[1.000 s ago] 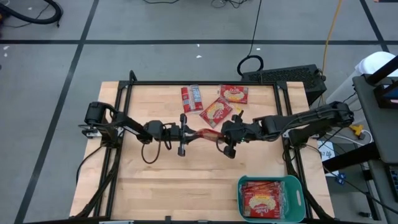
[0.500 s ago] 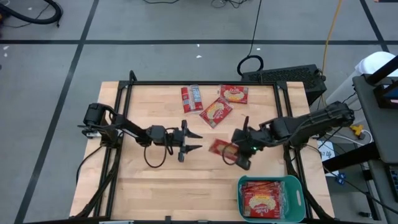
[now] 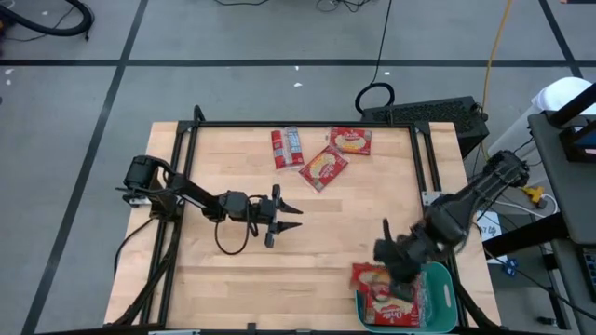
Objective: Sort popcorn bags into baskets
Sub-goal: Put the popcorn bag into the green bin
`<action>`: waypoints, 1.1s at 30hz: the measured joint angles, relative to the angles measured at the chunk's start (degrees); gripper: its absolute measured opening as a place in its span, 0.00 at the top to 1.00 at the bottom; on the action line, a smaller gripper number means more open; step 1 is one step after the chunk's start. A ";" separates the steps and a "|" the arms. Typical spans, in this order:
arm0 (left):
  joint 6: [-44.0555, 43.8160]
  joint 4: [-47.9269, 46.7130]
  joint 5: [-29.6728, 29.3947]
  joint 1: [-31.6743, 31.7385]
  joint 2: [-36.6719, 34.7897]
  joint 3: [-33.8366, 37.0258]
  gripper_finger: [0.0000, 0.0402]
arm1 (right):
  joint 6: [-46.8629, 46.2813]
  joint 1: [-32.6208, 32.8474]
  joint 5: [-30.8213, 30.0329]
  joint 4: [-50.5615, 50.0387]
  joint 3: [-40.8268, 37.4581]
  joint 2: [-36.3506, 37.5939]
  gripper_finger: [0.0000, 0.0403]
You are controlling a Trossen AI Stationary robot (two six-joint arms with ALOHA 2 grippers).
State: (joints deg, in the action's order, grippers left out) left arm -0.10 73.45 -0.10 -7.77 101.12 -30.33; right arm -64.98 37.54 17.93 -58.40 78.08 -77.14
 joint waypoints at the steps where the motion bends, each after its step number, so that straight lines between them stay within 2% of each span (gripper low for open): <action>1: 0.02 0.00 0.02 -0.04 0.00 0.00 0.60 | -0.46 1.37 -0.53 -0.24 0.00 0.00 0.95; 6: 0.00 0.02 0.02 -0.03 0.00 0.00 0.60 | -4.01 6.46 -3.55 -0.99 -1.57 0.02 0.95; 10: 0.00 0.04 0.02 -0.04 0.00 0.02 0.60 | -4.80 8.29 -2.59 0.53 -4.87 0.02 0.95; 18: 0.02 0.07 0.02 -0.04 0.00 0.02 0.60 | -3.29 9.09 0.74 10.67 -15.39 0.02 0.94; 22: 0.02 0.05 0.02 -0.04 0.00 0.02 0.60 | -5.16 9.07 4.83 15.32 -20.51 0.02 0.88; 26: 0.22 0.04 0.02 -0.04 0.00 0.02 0.60 | -6.53 9.04 5.17 18.28 -23.66 0.04 0.79; 30: 0.35 0.04 0.02 0.10 0.00 0.02 0.60 | -6.91 7.61 5.90 17.20 -23.91 0.39 0.70; 33: 0.33 0.04 0.02 0.47 0.00 0.04 0.60 | -10.45 6.74 6.04 15.64 -23.93 1.87 0.68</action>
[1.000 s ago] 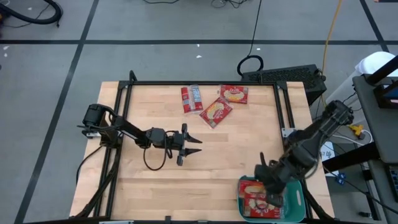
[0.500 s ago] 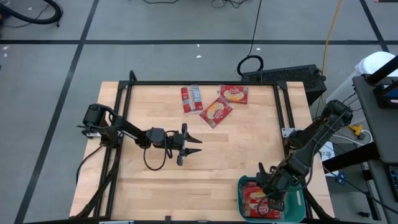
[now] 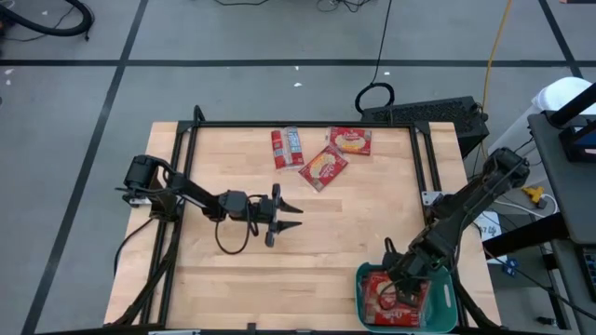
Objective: Sort popcorn bags into baskets
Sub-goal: Put the popcorn bag into the green bin
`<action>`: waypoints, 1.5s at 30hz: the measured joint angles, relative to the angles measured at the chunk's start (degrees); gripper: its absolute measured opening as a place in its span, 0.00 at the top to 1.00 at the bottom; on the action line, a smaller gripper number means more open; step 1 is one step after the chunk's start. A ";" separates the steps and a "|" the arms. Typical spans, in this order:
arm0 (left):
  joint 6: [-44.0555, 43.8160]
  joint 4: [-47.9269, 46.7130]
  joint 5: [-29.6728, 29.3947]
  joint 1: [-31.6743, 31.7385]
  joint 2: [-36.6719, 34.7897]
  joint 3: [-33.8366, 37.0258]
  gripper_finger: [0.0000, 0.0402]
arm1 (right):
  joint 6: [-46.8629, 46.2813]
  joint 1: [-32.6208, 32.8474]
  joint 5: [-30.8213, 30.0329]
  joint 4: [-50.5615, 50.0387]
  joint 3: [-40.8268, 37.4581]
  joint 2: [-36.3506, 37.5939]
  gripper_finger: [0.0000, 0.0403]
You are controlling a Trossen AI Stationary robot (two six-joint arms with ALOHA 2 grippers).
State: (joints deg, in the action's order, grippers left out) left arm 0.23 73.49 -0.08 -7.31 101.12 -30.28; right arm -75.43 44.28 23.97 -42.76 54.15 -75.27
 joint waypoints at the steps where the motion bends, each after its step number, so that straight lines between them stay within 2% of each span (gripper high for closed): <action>1: 0.00 0.00 0.00 0.14 0.00 0.00 0.60 | -0.41 -0.12 -0.16 -0.11 0.00 0.65 0.68; 13: -0.04 0.00 0.00 0.21 -0.01 0.00 0.60 | -3.32 -0.47 -0.16 -4.17 0.00 2.89 0.68; 21: -0.15 -0.02 0.00 0.21 -0.01 0.00 0.60 | -4.21 -0.47 -5.59 -5.55 0.00 2.89 0.69; 25: -0.13 -0.02 0.00 0.21 0.00 0.00 0.60 | -8.78 -0.41 -9.57 -6.36 0.00 3.59 0.75; 29: -0.13 -0.02 0.00 0.21 0.00 0.00 0.60 | -6.57 0.19 -15.31 0.62 0.41 5.23 0.83; 32: -0.11 -0.02 0.02 0.21 0.00 0.00 0.60 | -6.13 0.50 -14.94 5.64 0.48 5.48 0.90; 36: -0.07 -0.02 0.04 0.21 -0.01 0.00 0.60 | -6.63 0.92 -14.83 7.12 0.48 3.66 0.98; 45: -0.09 -0.06 0.11 0.21 0.00 0.00 0.60 | -7.10 0.97 -10.88 15.83 0.48 -1.90 0.99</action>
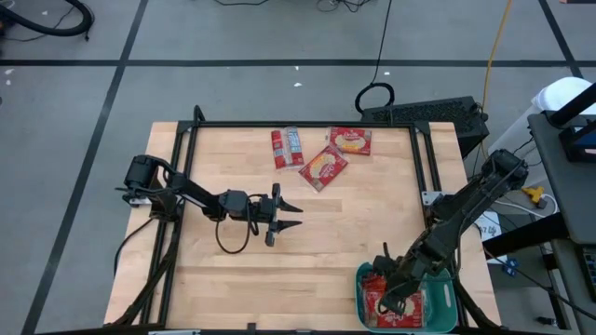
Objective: Sort popcorn bags into baskets
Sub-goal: Put the popcorn bag into the green bin
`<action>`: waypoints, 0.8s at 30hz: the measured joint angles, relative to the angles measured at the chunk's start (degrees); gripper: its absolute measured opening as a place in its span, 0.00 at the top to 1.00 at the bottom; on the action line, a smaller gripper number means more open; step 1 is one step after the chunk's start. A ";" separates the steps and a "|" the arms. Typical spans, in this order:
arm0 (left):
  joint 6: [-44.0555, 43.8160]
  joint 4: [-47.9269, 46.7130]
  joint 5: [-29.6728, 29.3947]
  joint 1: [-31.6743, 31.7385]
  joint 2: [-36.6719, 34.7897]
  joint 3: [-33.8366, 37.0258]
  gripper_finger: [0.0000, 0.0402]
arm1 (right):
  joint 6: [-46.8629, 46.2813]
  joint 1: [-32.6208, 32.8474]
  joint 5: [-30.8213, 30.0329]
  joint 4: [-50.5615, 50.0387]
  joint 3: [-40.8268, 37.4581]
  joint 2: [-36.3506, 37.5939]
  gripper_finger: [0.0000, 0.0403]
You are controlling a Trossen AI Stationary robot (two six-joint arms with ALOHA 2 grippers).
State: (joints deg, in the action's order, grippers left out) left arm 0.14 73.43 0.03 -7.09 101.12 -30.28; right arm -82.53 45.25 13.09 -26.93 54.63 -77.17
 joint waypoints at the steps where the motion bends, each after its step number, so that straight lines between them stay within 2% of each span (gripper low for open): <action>1: 0.02 0.02 0.00 0.00 0.00 0.00 0.60 | 0.23 0.00 0.63 -0.17 0.00 -0.47 1.00; 6: 0.01 -0.02 0.15 0.00 -0.01 0.00 0.60 | 0.68 -0.02 0.67 -3.57 -1.25 -1.65 1.00; 14: 0.00 -0.39 0.15 0.00 -0.01 0.00 0.60 | -0.36 -1.44 1.00 3.67 -8.48 -1.43 1.00; 24: 0.09 -0.42 0.13 0.04 0.00 0.00 0.60 | -0.56 -1.40 0.28 5.35 -8.94 0.65 1.00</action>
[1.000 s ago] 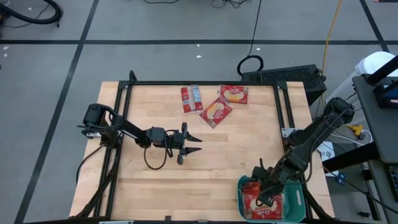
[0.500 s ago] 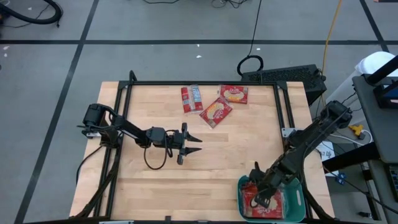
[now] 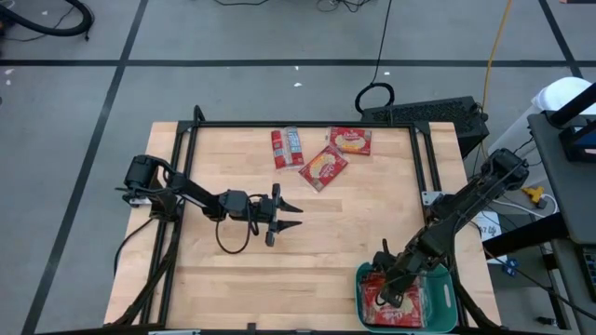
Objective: Sort popcorn bags into baskets
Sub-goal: Put the popcorn bag into the green bin, then put the bottom popcorn bag into the green bin
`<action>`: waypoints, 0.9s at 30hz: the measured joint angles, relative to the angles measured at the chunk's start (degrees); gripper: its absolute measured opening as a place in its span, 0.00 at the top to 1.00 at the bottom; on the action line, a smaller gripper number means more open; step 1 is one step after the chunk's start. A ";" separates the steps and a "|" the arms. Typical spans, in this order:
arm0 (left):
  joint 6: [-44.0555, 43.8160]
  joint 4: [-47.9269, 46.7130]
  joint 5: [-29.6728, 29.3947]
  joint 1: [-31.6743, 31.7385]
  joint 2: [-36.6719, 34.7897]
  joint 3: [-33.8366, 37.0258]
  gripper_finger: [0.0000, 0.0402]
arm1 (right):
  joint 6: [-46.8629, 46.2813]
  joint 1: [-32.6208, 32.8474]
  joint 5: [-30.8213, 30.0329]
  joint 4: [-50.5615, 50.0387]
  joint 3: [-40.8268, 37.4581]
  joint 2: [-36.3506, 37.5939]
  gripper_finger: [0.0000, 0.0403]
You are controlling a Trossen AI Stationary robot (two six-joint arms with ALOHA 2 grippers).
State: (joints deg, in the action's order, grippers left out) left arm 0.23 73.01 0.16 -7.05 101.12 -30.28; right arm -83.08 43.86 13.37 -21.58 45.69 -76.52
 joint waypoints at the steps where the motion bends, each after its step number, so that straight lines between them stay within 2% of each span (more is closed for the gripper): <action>1: 0.00 0.00 0.00 0.00 -0.01 0.00 0.60 | 0.24 0.00 -0.53 -0.04 0.00 0.45 1.00; 6: 0.00 -0.06 -0.25 0.03 -0.02 0.00 0.60 | 5.22 0.00 -5.85 -0.02 0.44 3.03 1.00; 14: -0.69 -3.05 -0.69 1.04 -0.02 0.00 0.60 | 6.45 0.00 -7.62 0.16 0.50 8.35 1.00; 16: -0.80 -3.02 -0.82 1.09 -0.02 0.00 0.60 | 8.39 0.00 -9.95 0.25 0.52 9.75 1.00; 21: -0.77 -3.07 -4.72 1.07 -0.02 0.00 0.60 | 21.92 0.00 -24.04 4.69 0.55 12.44 1.00; 27: -0.59 -8.89 -9.55 1.87 -0.02 -1.54 0.60 | 45.31 -0.11 -47.97 13.61 0.50 11.95 1.00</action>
State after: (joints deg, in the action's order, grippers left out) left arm -0.36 64.12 -9.38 -5.17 101.10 -31.82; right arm -37.78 43.74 -34.60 -7.96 46.19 -64.57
